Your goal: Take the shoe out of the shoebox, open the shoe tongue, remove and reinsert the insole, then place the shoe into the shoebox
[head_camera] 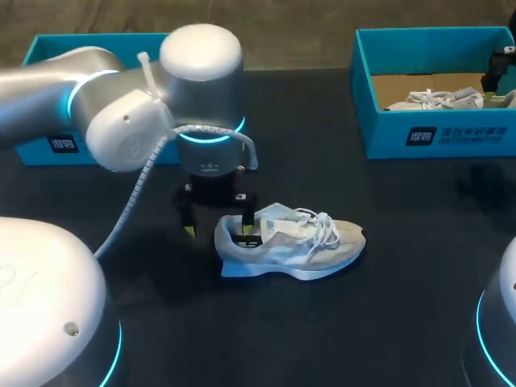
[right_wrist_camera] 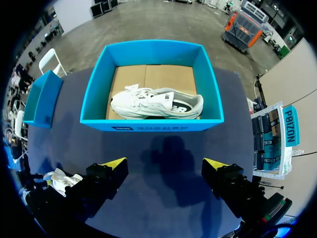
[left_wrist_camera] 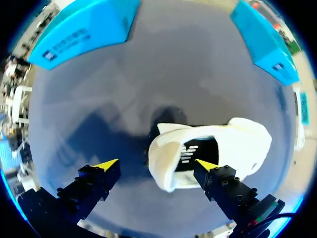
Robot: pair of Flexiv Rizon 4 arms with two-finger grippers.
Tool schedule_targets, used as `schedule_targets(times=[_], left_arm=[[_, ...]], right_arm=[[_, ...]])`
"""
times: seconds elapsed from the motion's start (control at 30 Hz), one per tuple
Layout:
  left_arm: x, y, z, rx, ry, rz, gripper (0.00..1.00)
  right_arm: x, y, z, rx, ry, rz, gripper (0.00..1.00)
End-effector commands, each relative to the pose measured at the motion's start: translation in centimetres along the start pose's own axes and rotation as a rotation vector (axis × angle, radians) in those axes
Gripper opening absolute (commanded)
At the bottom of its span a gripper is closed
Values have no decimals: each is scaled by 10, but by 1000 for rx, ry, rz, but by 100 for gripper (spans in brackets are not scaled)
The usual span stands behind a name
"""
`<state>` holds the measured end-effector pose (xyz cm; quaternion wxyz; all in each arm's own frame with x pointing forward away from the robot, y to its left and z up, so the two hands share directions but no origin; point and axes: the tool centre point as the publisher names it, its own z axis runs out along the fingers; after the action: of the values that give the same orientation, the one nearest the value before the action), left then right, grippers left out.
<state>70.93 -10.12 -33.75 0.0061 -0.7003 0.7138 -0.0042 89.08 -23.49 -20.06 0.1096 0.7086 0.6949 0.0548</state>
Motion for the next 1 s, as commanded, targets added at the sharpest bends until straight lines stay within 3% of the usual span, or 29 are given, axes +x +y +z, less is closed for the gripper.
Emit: schedule_targets(times=[0.03,0.2,0.27,0.83,0.87,0.9,0.93,1.0], left_arm=[[-22,5,-23,55,108,123,100],[-41,-2,-45,88,197,305,100],[-50,-2,-56,68,223,433,100],[-50,-2,-56,68,223,433,100],[-49,-2,-50,71,283,462,100],[-47,-2,-46,82,328,408,100],[-47,-4,-42,159,344,446,100],[-48,-4,-37,219,381,488,100]], right_arm=[[0,-1,0,-2,-1,0,100],[0,-1,0,-2,-1,0,100],[0,-1,0,-2,-1,0,100],[0,-1,0,-2,-1,0,100],[0,-1,0,-2,-1,0,100],[0,-1,0,-2,-1,0,100],[0,-1,0,-2,-1,0,100],[0,-1,0,-2,-1,0,100]])
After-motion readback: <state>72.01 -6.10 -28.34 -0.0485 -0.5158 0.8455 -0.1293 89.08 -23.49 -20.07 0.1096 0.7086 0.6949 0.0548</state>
